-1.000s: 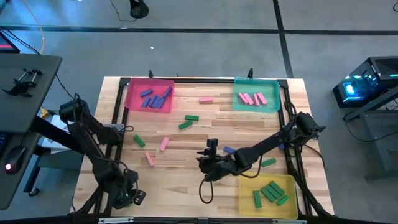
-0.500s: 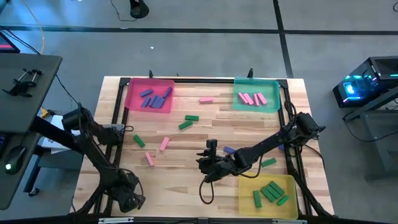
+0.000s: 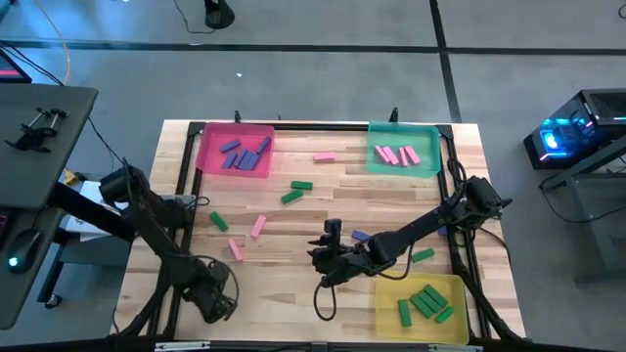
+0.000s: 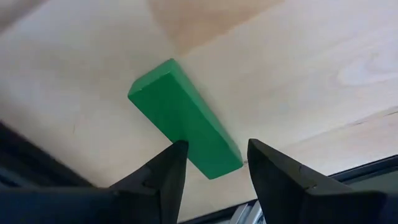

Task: Sort blocks
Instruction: Put the green block into the yellow bin

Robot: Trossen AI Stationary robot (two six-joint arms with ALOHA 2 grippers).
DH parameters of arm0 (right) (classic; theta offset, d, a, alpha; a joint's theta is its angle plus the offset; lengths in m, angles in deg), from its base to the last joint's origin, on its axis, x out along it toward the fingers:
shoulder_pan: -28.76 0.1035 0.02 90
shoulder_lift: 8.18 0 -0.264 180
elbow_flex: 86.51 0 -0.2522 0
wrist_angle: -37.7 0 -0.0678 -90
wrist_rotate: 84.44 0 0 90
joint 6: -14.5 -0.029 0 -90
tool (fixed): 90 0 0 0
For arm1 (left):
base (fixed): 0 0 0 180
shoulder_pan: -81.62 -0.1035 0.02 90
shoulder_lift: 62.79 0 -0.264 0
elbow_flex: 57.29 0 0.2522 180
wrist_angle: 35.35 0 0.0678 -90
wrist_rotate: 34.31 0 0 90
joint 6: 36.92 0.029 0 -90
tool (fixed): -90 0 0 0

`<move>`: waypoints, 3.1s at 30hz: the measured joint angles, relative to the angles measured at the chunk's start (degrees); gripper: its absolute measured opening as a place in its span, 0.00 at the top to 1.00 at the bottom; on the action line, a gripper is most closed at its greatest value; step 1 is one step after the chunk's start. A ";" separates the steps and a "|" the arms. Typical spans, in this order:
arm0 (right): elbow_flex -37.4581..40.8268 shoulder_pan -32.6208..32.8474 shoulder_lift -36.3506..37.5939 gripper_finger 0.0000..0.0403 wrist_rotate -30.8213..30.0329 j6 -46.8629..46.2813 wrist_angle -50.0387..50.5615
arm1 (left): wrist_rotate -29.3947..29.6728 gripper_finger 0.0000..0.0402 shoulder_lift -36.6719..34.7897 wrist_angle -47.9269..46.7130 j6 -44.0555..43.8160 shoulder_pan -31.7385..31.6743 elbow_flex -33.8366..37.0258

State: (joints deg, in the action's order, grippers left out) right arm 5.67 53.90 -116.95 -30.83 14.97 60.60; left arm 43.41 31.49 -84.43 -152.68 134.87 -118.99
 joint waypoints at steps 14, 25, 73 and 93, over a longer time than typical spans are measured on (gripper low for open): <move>0.00 0.00 0.00 0.73 0.17 -0.01 -0.16 | 11.83 0.60 -2.98 -14.10 14.27 -6.96 -7.22; 0.00 0.00 0.00 0.73 1.61 -0.20 -0.20 | 11.76 0.46 -3.30 -17.53 10.23 -6.34 -5.01; 9.02 0.93 2.93 0.73 10.18 4.13 -3.02 | 37.37 0.82 -11.69 -34.66 12.50 2.65 -14.45; 21.25 -4.23 5.27 0.68 17.27 1.09 -51.67 | 60.64 0.82 -13.75 27.11 89.41 -15.39 4.19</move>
State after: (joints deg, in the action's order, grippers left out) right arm 26.92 49.67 -111.68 -13.56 16.06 8.94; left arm 104.05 17.74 -57.32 -63.27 119.49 -114.80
